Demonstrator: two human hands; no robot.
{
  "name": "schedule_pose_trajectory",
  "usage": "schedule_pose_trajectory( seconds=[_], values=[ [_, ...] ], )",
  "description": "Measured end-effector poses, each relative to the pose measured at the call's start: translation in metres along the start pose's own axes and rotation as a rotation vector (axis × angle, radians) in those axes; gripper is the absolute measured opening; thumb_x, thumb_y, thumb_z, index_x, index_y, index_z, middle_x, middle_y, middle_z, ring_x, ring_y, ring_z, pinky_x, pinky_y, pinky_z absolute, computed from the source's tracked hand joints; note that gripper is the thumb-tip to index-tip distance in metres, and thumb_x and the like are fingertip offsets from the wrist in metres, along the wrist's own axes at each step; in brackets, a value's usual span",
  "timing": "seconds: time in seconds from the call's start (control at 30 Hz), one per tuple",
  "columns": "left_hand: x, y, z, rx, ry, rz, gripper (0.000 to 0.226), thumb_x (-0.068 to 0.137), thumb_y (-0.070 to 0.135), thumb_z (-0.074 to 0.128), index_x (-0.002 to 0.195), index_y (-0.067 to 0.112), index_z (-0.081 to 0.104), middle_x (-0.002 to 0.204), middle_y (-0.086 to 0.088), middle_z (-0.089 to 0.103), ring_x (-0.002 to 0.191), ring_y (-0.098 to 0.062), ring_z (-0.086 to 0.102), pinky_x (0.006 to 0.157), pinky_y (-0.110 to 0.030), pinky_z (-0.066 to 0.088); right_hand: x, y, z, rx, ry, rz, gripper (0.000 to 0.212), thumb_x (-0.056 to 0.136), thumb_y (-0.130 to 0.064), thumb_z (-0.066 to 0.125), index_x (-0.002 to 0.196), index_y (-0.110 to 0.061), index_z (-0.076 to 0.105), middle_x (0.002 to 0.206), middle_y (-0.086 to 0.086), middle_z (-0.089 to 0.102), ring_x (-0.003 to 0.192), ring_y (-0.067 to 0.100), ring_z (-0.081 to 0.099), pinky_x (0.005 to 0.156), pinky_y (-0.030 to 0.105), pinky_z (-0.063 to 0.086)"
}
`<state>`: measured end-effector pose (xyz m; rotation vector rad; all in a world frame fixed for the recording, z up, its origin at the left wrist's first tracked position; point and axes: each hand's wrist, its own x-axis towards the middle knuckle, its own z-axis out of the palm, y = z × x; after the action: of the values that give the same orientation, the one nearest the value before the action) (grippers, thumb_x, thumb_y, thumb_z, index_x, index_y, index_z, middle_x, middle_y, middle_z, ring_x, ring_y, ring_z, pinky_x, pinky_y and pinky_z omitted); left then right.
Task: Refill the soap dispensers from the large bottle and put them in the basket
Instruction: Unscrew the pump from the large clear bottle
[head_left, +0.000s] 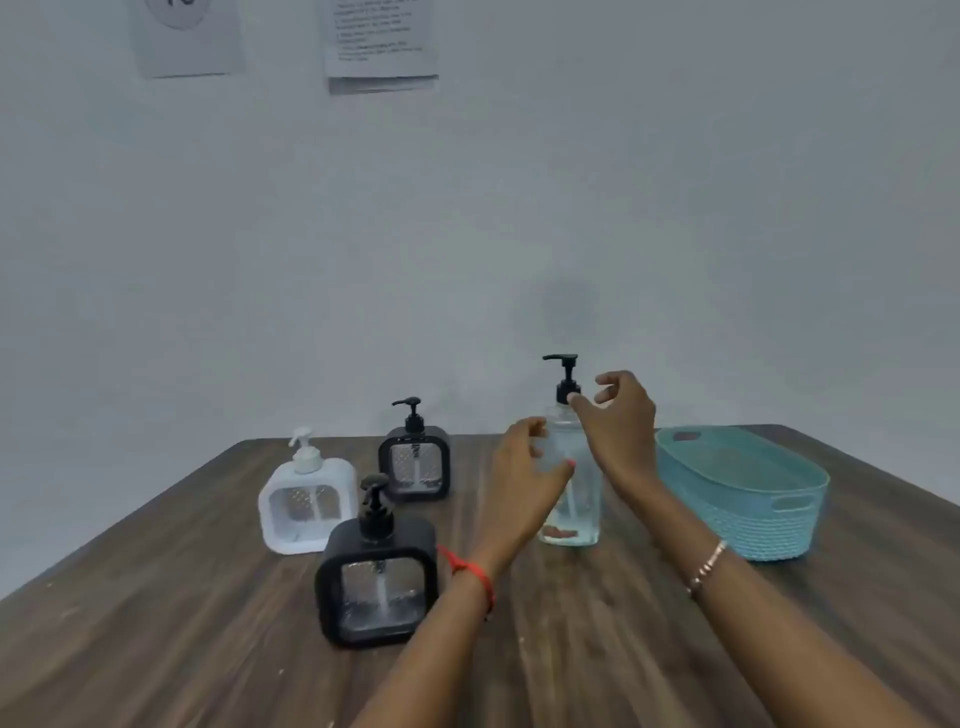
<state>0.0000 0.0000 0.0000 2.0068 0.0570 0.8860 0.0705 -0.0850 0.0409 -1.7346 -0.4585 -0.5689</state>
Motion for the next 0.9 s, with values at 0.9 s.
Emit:
schedule_pose_trajectory(
  seconds=[0.9],
  values=[
    [0.055, -0.066, 0.041, -0.359, 0.020, -0.228, 0.042, 0.057, 0.017, 0.089, 0.093, 0.021, 0.068, 0.094, 0.001, 0.073, 0.088, -0.018, 0.070, 0.078, -0.033, 0.057, 0.059, 0.028, -0.002, 0.044, -0.476, -0.069, 0.016, 0.077, -0.012, 0.073, 0.087, 0.000, 0.071, 0.071, -0.002, 0.066, 0.067, -0.003, 0.061, 0.065, 0.008, 0.042]
  ],
)
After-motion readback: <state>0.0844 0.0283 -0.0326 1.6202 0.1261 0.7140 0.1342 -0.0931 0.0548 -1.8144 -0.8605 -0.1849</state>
